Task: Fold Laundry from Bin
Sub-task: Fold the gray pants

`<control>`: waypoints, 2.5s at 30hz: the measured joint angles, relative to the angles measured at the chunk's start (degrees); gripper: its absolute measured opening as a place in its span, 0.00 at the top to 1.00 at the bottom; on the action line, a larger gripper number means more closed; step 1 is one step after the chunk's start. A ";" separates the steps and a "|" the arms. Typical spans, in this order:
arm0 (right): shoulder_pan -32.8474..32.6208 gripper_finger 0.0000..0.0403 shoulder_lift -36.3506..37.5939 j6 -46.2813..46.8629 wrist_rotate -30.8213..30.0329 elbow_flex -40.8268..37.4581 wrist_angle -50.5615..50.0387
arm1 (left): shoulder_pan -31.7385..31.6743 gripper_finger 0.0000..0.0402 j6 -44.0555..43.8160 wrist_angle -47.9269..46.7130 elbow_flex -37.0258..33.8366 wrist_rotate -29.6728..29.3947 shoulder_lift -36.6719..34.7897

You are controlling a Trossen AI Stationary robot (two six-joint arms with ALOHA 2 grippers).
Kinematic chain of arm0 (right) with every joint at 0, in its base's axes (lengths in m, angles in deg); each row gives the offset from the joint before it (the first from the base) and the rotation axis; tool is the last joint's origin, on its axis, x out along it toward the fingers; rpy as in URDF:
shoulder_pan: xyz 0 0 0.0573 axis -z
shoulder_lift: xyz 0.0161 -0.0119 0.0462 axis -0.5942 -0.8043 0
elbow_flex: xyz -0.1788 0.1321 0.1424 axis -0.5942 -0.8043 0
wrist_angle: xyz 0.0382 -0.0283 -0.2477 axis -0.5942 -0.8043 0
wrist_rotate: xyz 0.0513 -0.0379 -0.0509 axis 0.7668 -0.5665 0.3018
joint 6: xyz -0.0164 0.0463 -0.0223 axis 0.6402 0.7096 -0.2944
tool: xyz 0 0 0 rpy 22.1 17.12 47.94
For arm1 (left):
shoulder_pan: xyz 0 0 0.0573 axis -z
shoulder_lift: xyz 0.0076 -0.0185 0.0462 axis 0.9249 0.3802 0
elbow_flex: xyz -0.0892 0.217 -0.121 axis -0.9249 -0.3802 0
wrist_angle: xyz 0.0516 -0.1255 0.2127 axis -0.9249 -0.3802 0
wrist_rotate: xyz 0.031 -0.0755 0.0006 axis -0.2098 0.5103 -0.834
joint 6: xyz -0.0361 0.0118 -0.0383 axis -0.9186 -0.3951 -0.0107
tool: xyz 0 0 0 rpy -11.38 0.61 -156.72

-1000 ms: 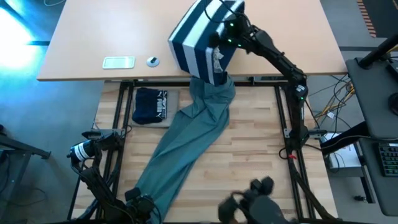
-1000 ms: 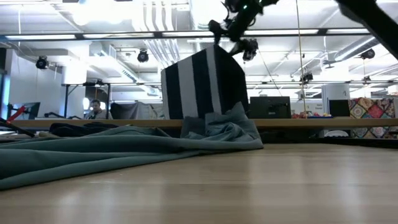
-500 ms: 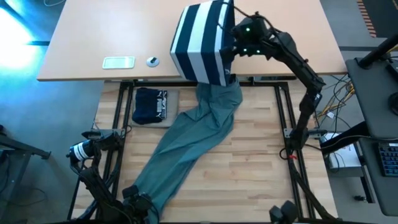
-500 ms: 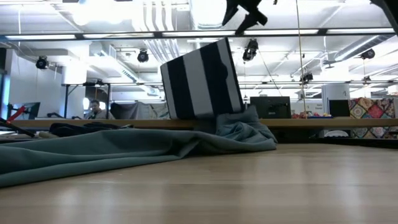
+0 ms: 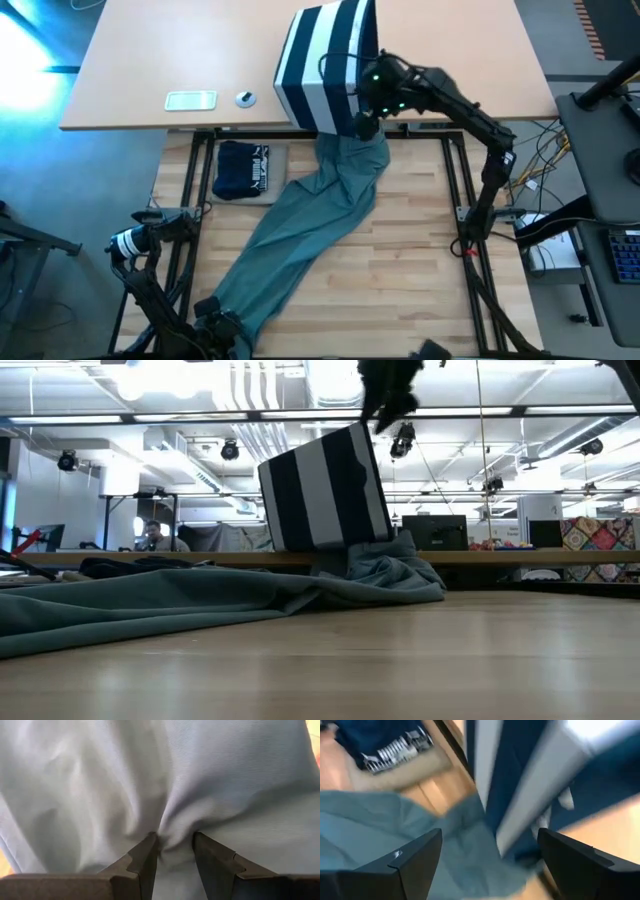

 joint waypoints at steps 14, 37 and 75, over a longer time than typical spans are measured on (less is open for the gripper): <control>3.16 0.55 0.56 -3.85 -1.22 -11.76 18.40 | -0.40 0.71 -8.97 -8.34 0.11 1.68 -9.98; 14.32 0.37 8.02 -9.80 16.08 -28.23 37.20 | -35.48 0.71 24.22 -6.77 -9.86 -22.74 -43.44; -3.46 0.98 -7.44 -65.18 -16.29 7.65 -8.18 | -84.08 0.71 75.41 5.30 -10.84 5.33 -64.82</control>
